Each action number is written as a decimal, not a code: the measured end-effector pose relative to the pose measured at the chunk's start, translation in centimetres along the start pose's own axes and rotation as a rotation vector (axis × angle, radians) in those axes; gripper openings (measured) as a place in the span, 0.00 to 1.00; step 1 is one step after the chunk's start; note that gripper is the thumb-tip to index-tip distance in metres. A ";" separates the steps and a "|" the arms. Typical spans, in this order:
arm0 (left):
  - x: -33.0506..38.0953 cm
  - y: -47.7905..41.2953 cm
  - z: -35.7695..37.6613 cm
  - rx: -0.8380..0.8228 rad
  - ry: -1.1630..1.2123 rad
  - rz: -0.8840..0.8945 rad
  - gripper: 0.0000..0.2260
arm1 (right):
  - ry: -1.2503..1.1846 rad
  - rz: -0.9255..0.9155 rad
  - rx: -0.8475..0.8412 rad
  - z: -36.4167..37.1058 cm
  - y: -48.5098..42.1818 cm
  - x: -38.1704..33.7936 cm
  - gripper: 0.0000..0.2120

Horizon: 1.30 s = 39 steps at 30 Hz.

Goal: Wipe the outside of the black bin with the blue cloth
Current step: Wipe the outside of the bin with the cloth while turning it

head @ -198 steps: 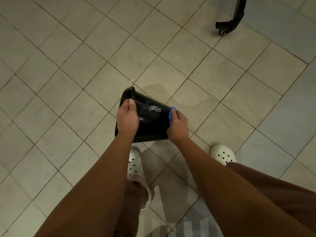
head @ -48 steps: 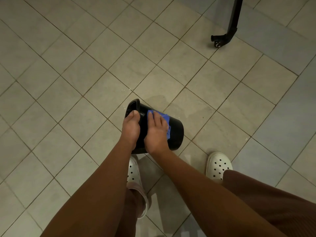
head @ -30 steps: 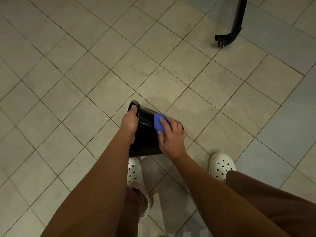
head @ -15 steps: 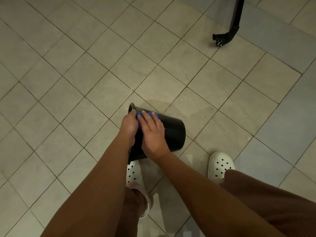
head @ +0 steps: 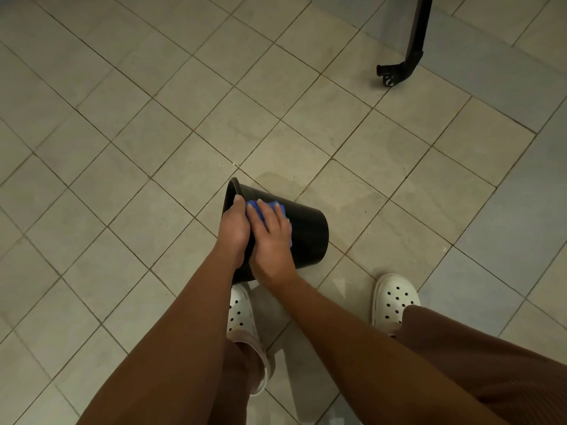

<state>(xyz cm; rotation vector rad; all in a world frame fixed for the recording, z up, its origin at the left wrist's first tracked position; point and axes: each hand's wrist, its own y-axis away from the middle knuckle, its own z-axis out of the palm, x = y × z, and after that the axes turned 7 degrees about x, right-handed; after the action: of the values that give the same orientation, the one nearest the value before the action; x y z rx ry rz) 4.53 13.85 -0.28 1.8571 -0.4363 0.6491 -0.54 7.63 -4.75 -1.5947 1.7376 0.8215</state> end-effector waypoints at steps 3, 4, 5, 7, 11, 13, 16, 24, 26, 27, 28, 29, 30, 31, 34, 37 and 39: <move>0.0 0.1 0.1 0.021 0.023 0.031 0.22 | 0.073 0.054 -0.051 -1.2 -1.7 1.6 0.31; 0.1 0.2 0.1 0.033 0.017 0.031 0.22 | 0.102 0.131 -0.046 -1.6 -1.9 2.4 0.31; 0.0 0.3 0.1 0.047 0.002 0.029 0.22 | 0.126 0.223 -0.035 -1.8 -1.7 3.0 0.32; 0.0 0.4 0.2 0.055 -0.039 0.044 0.21 | 0.152 0.368 -0.012 -1.8 -1.0 3.2 0.34; 0.0 0.3 0.2 0.060 -0.066 0.104 0.22 | 0.097 0.279 0.016 -0.3 1.1 0.9 0.37; 0.0 0.1 -0.1 0.063 -0.076 0.118 0.23 | 0.048 0.169 -0.019 -0.2 1.0 0.1 0.36; 0.1 0.0 -0.3 0.084 -0.072 0.133 0.22 | 0.015 0.060 -0.064 -0.7 -0.4 1.5 0.33; 0.0 0.2 -0.3 0.145 -0.044 0.094 0.19 | 0.112 0.453 -0.025 -1.0 0.8 4.1 0.36; 0.1 0.0 -0.4 0.137 -0.059 0.090 0.21 | 0.073 0.359 0.007 -0.1 1.7 2.2 0.36; 0.0 -0.1 -0.5 0.129 -0.071 0.090 0.21 | 0.054 0.305 0.004 0.1 1.9 1.4 0.36; 0.0 -0.2 -0.6 0.122 -0.078 0.092 0.22 | 0.042 0.265 -0.005 0.2 1.9 1.0 0.36; -0.1 -0.3 -0.7 0.115 -0.079 0.097 0.22 | 0.032 0.238 -0.014 0.0 1.5 1.1 0.35; -0.1 -0.3 -0.7 0.109 -0.072 0.102 0.22 | 0.026 0.218 -0.022 -0.2 1.0 1.5 0.35; -0.1 -0.4 -0.6 0.108 -0.062 0.104 0.22 | 0.027 0.205 -0.030 -0.5 0.3 2.2 0.34; -0.1 -0.1 -0.3 0.121 -0.046 0.104 0.21 | 0.096 0.278 -0.062 -1.5 -1.3 4.7 0.33; -0.2 -0.2 -0.2 0.143 -0.013 0.100 0.15 | 0.074 0.528 -0.097 -2.6 -1.6 6.6 0.35; -0.1 -0.1 -0.1 0.152 -0.007 0.099 0.14 | -0.018 0.725 -0.055 -2.4 -0.8 6.4 0.40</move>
<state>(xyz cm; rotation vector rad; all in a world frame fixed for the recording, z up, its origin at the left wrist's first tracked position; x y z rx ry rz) 4.50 14.03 -0.41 1.9912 -0.4976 0.7598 -0.26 1.84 -8.38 -0.9566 2.3249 1.2101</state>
